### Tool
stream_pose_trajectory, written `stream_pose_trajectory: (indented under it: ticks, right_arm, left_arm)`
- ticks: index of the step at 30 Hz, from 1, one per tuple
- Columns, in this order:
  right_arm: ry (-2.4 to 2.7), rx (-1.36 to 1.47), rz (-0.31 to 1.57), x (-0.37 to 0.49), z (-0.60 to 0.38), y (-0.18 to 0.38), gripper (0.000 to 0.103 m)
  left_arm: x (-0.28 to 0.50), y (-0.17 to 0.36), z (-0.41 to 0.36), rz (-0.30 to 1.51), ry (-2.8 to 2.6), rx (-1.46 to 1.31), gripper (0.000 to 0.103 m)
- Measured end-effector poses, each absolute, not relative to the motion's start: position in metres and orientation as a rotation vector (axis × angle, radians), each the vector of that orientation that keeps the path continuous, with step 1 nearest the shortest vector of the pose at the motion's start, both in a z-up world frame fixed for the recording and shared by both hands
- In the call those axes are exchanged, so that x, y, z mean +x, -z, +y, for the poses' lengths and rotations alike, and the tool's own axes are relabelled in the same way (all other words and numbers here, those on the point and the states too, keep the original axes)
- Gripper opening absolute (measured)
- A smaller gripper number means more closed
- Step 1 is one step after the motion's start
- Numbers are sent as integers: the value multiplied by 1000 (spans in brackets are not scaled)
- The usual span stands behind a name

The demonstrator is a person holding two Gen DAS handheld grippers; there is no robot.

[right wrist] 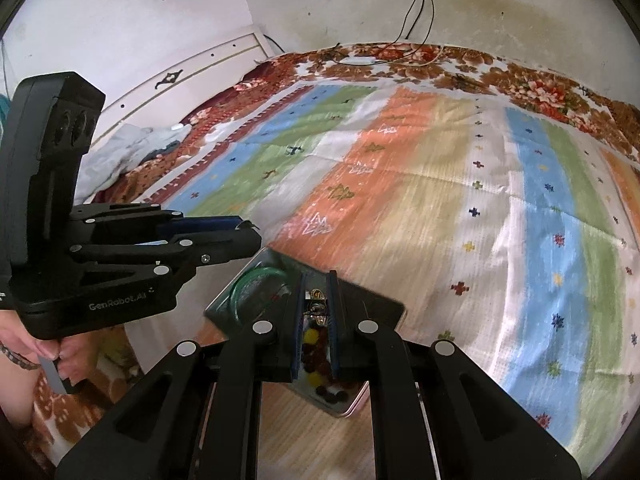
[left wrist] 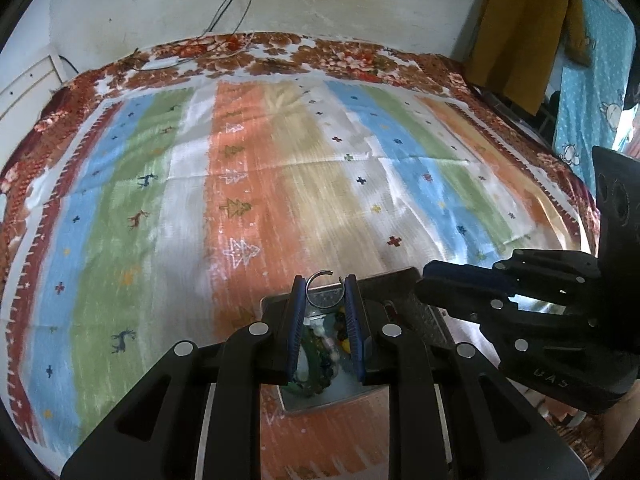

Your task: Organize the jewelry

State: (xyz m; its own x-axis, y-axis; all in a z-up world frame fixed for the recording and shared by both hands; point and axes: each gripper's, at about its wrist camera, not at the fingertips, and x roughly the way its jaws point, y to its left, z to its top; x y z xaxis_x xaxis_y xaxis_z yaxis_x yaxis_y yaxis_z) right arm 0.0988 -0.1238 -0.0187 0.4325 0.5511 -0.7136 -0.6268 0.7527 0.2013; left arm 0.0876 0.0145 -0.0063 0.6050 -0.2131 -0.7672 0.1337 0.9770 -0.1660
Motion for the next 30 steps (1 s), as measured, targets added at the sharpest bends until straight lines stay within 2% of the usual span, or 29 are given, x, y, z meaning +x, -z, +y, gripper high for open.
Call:
stream_pose_trajectory:
  ticks: [8,9,11,13,15,22,30]
  right_arm:
    - [-750,-81,884,98,-123,22,11]
    - [-756,-75,897,99,-123,24,11]
    - [-751,-77,910,100,-123,26,11]
    - [-744,-73,911,101,-124,26,17]
    - [-743,-55,908,100,-128,24,31]
    - [-731,-45,902,97,-135,23,36]
    - [-656,-88,814,79,-149,15,52]
  left_arm:
    - [84,9,15,918,213,-124,19]
    - [84,10,16,919,209,-127,21]
    - [85,10,19,925,203,-140,35]
    - [86,10,21,929,199,-155,36]
    - [86,11,24,932,200,-173,36]
    - [83,10,27,924,189,-182,38]
    - [62,8,28,902,174,-166,50]
